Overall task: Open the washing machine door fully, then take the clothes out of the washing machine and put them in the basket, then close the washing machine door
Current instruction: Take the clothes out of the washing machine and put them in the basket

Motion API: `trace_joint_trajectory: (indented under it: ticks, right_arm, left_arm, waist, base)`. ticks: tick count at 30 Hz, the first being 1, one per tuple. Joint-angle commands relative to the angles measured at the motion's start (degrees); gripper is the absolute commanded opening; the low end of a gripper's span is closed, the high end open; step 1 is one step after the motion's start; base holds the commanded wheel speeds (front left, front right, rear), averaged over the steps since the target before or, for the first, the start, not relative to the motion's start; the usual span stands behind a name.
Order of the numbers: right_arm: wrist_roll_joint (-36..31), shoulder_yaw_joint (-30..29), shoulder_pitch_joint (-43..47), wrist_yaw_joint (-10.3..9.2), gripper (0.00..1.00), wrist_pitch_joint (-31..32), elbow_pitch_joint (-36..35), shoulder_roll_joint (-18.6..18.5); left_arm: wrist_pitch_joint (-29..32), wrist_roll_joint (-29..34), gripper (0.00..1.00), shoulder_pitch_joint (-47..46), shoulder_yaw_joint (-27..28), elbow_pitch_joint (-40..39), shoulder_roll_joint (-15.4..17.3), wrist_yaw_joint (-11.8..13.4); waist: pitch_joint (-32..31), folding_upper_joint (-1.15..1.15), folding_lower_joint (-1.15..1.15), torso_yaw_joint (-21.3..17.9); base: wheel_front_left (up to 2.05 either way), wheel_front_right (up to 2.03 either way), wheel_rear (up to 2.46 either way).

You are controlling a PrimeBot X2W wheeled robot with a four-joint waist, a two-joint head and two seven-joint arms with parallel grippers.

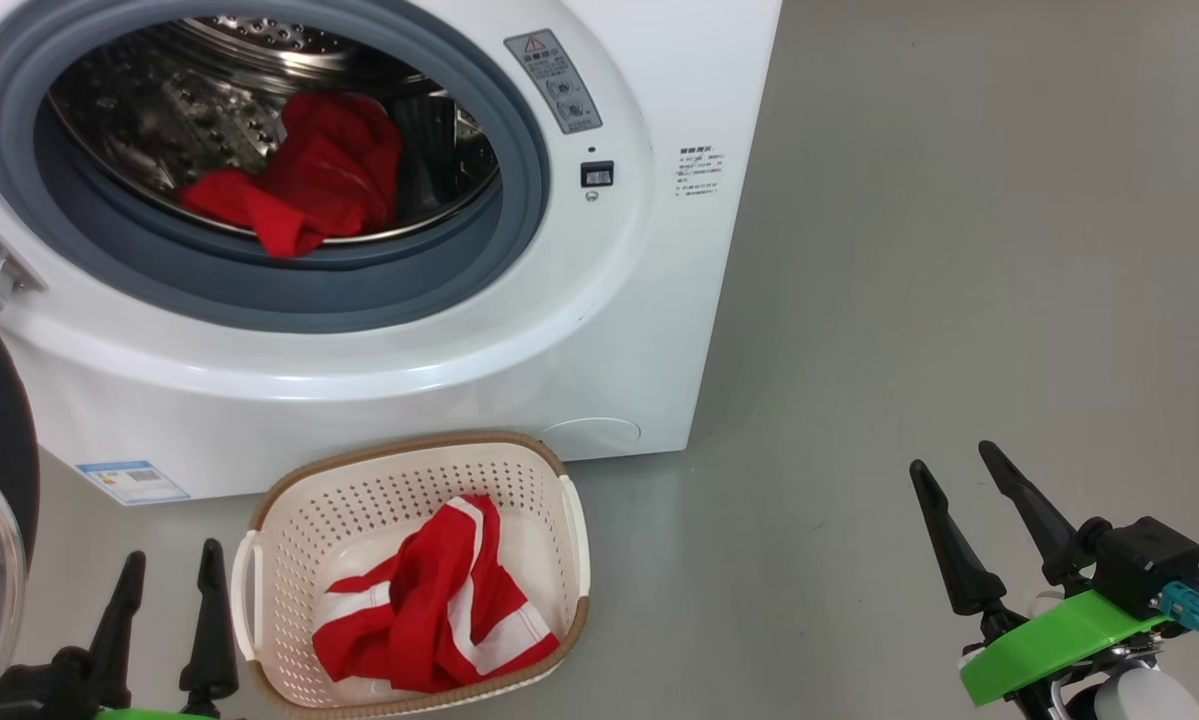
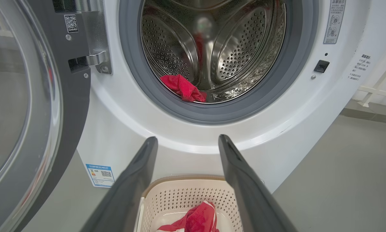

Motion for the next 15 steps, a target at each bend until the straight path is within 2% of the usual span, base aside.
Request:
trace_joint_trajectory:
  ticks: [1, 10, 15]
  right_arm:
    - [-0.14, 0.94, 0.18, 0.09, 1.0, -0.28, -1.48, -0.69]
    - [-0.35, 1.09, -0.31, 0.09, 1.0, -0.28, -1.75, -0.3]
    - [-0.58, 1.42, -1.48, 0.09, 1.0, -0.28, -2.12, 0.39]
  left_arm:
    - [-0.46, 0.59, 1.0, -1.99, 1.81, -1.13, 0.83, -0.18]
    - [-0.46, 0.1, 1.0, -4.08, 0.63, 0.82, 1.37, -0.18]
    - [-0.45, -1.49, 1.0, -9.53, -1.95, 4.15, 3.15, -0.18]
  waist:
    - [0.08, 0.0, 0.0, 0.0]
    - [1.35, 0.0, 0.0, 0.06]
    - [3.86, 0.0, 0.0, -0.18]
  base:
    - [0.0, 0.0, 0.0]
    - [0.0, 0.0, 0.0]
    - [0.0, 0.0, 0.0]
